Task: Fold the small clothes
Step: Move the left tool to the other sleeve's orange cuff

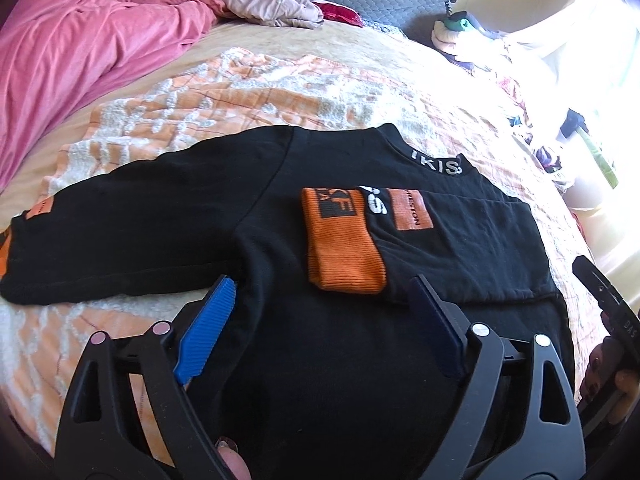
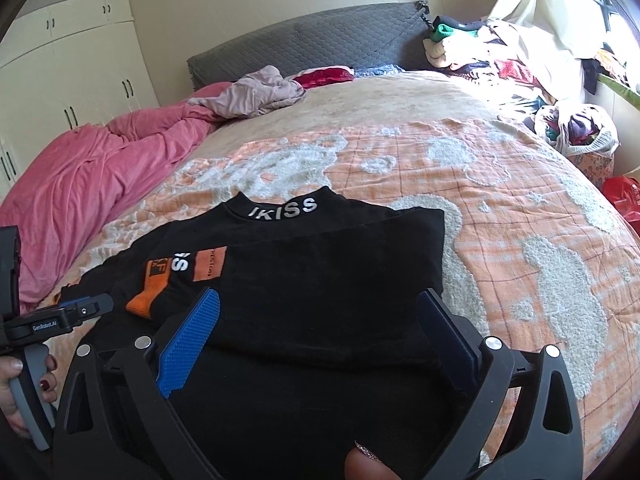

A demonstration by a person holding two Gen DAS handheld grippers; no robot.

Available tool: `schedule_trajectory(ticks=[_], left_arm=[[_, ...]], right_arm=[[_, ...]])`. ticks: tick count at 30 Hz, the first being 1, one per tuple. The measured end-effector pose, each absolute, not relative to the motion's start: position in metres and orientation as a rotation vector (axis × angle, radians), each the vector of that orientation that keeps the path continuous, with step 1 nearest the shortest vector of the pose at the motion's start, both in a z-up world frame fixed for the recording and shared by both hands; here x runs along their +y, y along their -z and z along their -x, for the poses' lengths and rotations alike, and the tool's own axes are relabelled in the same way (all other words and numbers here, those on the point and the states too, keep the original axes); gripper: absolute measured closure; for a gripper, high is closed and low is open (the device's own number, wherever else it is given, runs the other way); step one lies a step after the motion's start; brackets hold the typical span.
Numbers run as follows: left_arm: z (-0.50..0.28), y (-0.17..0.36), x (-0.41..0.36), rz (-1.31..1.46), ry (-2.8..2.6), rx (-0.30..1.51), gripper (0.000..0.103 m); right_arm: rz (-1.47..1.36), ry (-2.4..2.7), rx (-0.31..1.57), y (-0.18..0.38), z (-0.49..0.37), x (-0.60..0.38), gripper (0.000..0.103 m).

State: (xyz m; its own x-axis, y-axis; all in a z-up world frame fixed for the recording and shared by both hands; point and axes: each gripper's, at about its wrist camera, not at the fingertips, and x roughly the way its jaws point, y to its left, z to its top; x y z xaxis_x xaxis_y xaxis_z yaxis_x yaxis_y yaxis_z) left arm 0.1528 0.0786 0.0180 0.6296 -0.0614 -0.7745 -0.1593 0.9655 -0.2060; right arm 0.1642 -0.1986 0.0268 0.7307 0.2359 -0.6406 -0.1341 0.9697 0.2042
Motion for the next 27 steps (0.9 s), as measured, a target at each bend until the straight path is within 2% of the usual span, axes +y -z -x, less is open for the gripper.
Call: schedule_trajectory(ticks=[7, 9, 27], left_arm=[[-0.145, -0.02, 0.095, 0.277, -0.089, 0.885, 0.018], [-0.143, -0.021, 0.1, 0.28, -0.103, 0.88, 0.013], [-0.116, -0.017, 0.148, 0.35, -0.166, 0.87, 0.01]], right_arm=[[-0.113, -0.228, 0.704, -0.03, -0.16, -0.181, 0.005], [-0.108, -0.24, 0.704, -0.03, -0.159, -0.177, 0.005], [-0.012, -0.298, 0.688, -0.031, -0.147, -0.125, 0.005]])
